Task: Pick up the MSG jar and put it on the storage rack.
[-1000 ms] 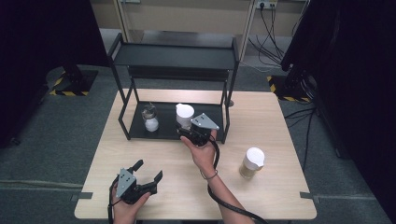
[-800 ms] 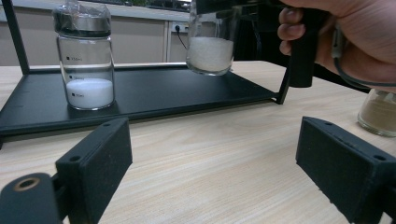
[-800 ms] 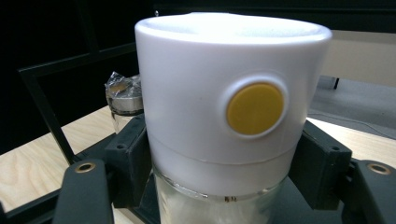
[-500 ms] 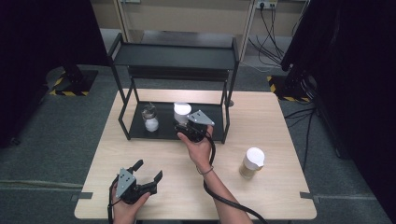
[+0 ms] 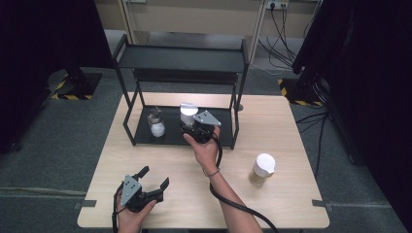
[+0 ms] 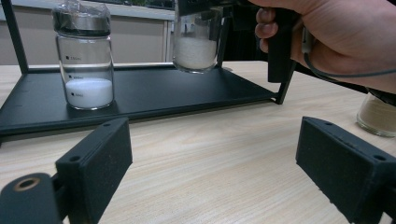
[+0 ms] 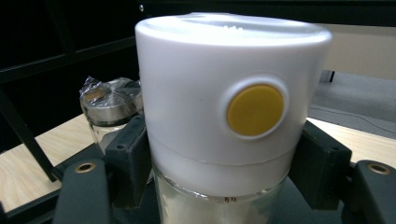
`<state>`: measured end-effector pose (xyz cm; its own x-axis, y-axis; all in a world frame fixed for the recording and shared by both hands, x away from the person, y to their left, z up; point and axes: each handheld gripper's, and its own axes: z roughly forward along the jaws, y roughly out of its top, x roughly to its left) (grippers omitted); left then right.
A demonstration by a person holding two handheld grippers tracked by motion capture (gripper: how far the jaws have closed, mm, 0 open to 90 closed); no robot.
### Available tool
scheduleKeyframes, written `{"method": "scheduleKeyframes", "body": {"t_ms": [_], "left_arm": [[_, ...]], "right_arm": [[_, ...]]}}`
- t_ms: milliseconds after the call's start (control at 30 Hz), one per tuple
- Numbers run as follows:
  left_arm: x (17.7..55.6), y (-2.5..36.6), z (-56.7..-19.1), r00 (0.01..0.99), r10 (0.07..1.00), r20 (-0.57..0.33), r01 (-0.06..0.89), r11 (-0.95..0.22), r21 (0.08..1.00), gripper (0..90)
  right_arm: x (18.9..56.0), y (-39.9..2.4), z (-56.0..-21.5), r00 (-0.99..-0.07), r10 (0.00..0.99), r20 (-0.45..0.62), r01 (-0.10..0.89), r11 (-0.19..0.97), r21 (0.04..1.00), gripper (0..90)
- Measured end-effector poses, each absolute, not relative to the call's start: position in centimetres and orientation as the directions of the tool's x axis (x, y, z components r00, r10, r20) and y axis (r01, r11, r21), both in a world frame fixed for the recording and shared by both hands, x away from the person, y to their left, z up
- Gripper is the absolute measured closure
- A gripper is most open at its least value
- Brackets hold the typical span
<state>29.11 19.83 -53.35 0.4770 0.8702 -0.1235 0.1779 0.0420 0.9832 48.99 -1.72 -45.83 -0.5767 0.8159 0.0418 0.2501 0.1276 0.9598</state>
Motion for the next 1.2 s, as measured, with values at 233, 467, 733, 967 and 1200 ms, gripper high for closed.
{"method": "scheduleKeyframes", "body": {"t_ms": [233, 467, 733, 967, 1200], "left_arm": [[29.1, 19.9, -53.4, 0.477, 0.869, -0.128, 0.178, 0.047, 0.983, 10.3], [29.1, 19.9, -53.4, 0.478, 0.869, -0.129, 0.178, 0.047, 0.983, 10.3], [29.2, 19.9, -53.4, 0.479, 0.868, -0.129, 0.179, 0.048, 0.983, 10.3], [29.2, 19.9, -53.4, 0.481, 0.867, -0.131, 0.181, 0.048, 0.982, 10.3], [29.2, 19.9, -53.4, 0.481, 0.867, -0.132, 0.181, 0.049, 0.982, 10.4]], "right_arm": [[49.8, -1.2, -45.5, -0.575, 0.817, 0.038, 0.255, 0.135, 0.957, 30.8], [50.2, -0.7, -45.5, -0.576, 0.817, 0.042, 0.260, 0.135, 0.956, 30.8], [50.7, -0.4, -45.7, -0.575, 0.817, 0.040, 0.269, 0.142, 0.953, 30.8], [51.3, -0.2, -45.9, -0.568, 0.822, 0.040, 0.279, 0.147, 0.949, 30.8], [51.8, -0.1, -45.9, -0.563, 0.826, 0.038, 0.283, 0.149, 0.947, 30.8]]}}
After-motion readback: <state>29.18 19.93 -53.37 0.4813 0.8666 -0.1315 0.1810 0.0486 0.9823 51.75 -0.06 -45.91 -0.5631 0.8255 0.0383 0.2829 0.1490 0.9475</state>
